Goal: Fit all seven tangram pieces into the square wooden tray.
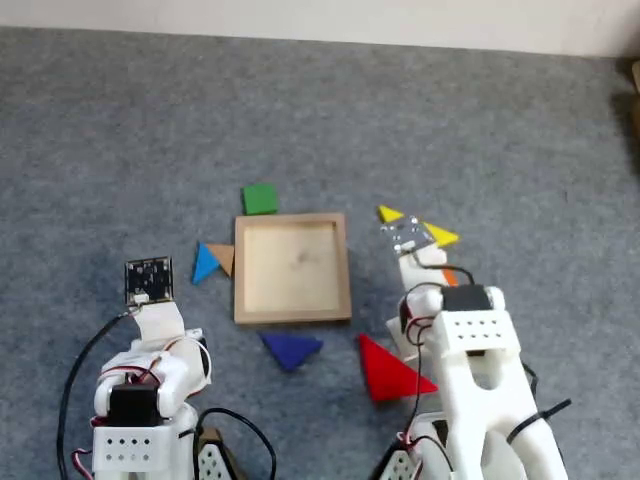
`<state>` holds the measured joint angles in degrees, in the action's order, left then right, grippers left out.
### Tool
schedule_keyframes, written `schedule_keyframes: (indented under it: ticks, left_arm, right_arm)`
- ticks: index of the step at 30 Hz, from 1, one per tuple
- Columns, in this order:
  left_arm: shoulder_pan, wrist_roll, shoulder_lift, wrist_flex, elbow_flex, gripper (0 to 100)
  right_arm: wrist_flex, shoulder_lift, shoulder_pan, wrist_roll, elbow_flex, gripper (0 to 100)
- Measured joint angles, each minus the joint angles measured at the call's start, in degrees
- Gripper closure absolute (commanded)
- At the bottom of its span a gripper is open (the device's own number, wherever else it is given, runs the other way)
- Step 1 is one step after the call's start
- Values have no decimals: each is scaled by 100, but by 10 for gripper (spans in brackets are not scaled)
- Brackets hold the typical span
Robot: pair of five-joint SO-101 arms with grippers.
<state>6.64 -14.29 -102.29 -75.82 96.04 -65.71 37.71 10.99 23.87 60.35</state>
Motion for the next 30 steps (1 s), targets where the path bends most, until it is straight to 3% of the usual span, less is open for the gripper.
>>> schedule_keyframes:
  ticks: [6,15,30]
  left_arm:
    - [0,0,0,0,0,995]
    - [0,0,0,0,0,995]
    - [0,0,0,0,0,995]
  right_arm:
    - [-1081,0,862,18,-167,680]
    - [-1178,0,2198,18,255,677]
    - [273,0,2391,-141,1345,677]
